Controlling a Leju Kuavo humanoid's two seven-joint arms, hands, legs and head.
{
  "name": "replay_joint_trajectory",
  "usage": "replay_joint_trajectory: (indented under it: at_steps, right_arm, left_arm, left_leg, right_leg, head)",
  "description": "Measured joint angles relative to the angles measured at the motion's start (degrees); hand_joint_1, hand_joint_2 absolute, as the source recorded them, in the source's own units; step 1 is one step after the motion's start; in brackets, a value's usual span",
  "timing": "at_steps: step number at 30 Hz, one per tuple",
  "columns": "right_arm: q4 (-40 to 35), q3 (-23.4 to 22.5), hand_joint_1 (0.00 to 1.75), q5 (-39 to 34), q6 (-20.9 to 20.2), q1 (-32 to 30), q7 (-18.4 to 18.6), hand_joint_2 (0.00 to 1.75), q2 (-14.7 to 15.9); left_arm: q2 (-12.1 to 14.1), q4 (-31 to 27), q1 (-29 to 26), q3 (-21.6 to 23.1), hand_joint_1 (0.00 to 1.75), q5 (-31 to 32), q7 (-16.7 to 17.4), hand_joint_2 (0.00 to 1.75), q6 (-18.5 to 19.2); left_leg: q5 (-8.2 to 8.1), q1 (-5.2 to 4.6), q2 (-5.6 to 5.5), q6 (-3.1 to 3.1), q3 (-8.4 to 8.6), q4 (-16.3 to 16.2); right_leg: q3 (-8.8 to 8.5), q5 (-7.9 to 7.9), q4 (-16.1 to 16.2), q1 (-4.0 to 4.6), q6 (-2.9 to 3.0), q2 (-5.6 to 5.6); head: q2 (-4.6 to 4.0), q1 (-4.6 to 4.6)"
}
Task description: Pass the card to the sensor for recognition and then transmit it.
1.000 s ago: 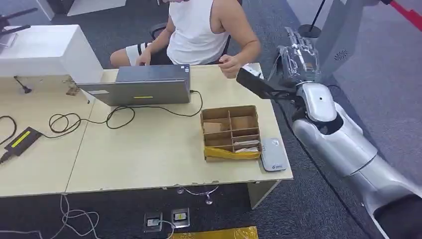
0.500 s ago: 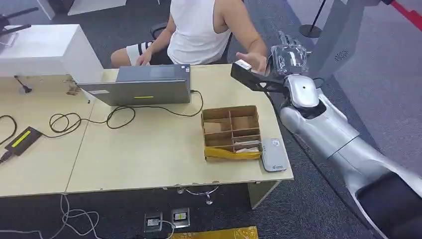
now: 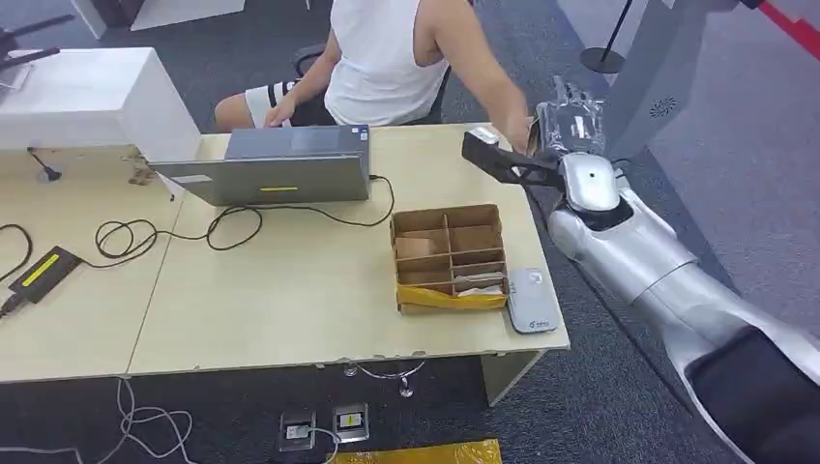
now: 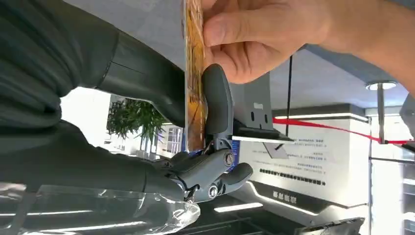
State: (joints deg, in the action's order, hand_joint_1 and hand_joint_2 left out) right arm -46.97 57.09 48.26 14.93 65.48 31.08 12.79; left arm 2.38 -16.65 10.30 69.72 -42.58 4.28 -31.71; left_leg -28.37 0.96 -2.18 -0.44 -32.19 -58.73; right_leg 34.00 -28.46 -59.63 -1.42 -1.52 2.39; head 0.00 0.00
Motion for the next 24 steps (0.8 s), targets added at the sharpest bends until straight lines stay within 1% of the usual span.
replay_joint_trajectory:
  at_steps: [11, 12, 13, 14, 17, 22, 24]
  right_arm:
    - [0.9, 0.9, 1.75, -0.1, 0.8, -0.4, 0.5, 1.75, 0.1]
    - [1.0, 0.9, 1.68, -0.1, 0.8, -0.5, 0.5, 1.75, 0.1]
    - [1.1, 0.9, 0.03, -0.1, 0.9, -0.5, 0.5, 1.75, 0.1]
    - [1.2, 1.0, 0.0, -0.1, 0.9, -0.5, 0.5, 1.75, 0.1]
    - [1.4, 1.2, 0.0, -0.2, 1.6, -0.7, 1.1, 1.75, 0.3]
    - [1.5, 1.2, 0.0, -0.5, 4.7, -1.9, 1.2, 1.75, 0.7]
    - [1.5, 1.2, 0.0, -0.5, 5.1, -2.3, 1.2, 1.75, 0.9]
  left_arm:
    - [-0.1, 0.0, -0.1, 0.5, 0.0, 0.7, 0.2, 1.75, 0.5]
    - [-0.1, 0.0, -0.1, 0.5, 0.0, 0.7, 0.2, 1.75, 0.5]
    - [-0.1, 0.0, -0.1, 0.5, 0.0, 0.7, 0.2, 1.75, 0.5]
    - [-0.1, 0.0, -0.1, 0.6, 0.0, 0.7, 0.2, 1.75, 0.5]
    - [-0.1, 0.0, -0.1, 0.6, 0.0, 1.3, 0.7, 1.75, 0.5]
    - [-0.2, 0.0, -0.1, 0.6, 0.0, 2.0, 1.2, 1.75, 0.5]
    - [-0.2, 0.0, -0.1, 0.6, 0.0, 2.1, 1.3, 1.75, 0.5]
  left_leg:
    - [0.0, 0.0, 0.0, 0.0, 0.0, 0.0]
    - [0.0, 0.0, 0.0, 0.0, 0.0, 0.0]
    - [0.0, 0.0, 0.0, 0.0, 0.0, 0.0]
    - [0.0, 0.0, 0.0, 0.0, 0.0, 0.0]
    - [0.0, 0.0, 0.01, 0.0, 0.01, 0.0]
    - [0.0, 0.0, 0.02, 0.0, 0.02, 0.0]
    - [0.0, 0.0, 0.03, 0.0, 0.02, 0.0]
  right_leg:
    - [0.01, 0.0, 0.0, 0.0, 0.0, 0.01]
    - [0.02, 0.0, 0.0, 0.0, 0.0, 0.01]
    - [0.02, 0.0, 0.0, 0.0, 0.0, 0.01]
    - [0.02, 0.0, 0.0, 0.0, 0.0, 0.01]
    - [0.02, 0.0, 0.0, 0.0, 0.0, 0.02]
    - [0.02, 0.0, 0.0, 0.0, 0.0, 0.02]
    - [0.02, 0.0, 0.0, 0.0, 0.0, 0.03]
  head:
    - [0.0, 0.0]
    - [0.0, 0.0]
    - [0.0, 0.0]
    - [0.0, 0.0]
    - [0.0, -0.02]
    - [0.0, 0.0]
    - [0.0, 0.0]
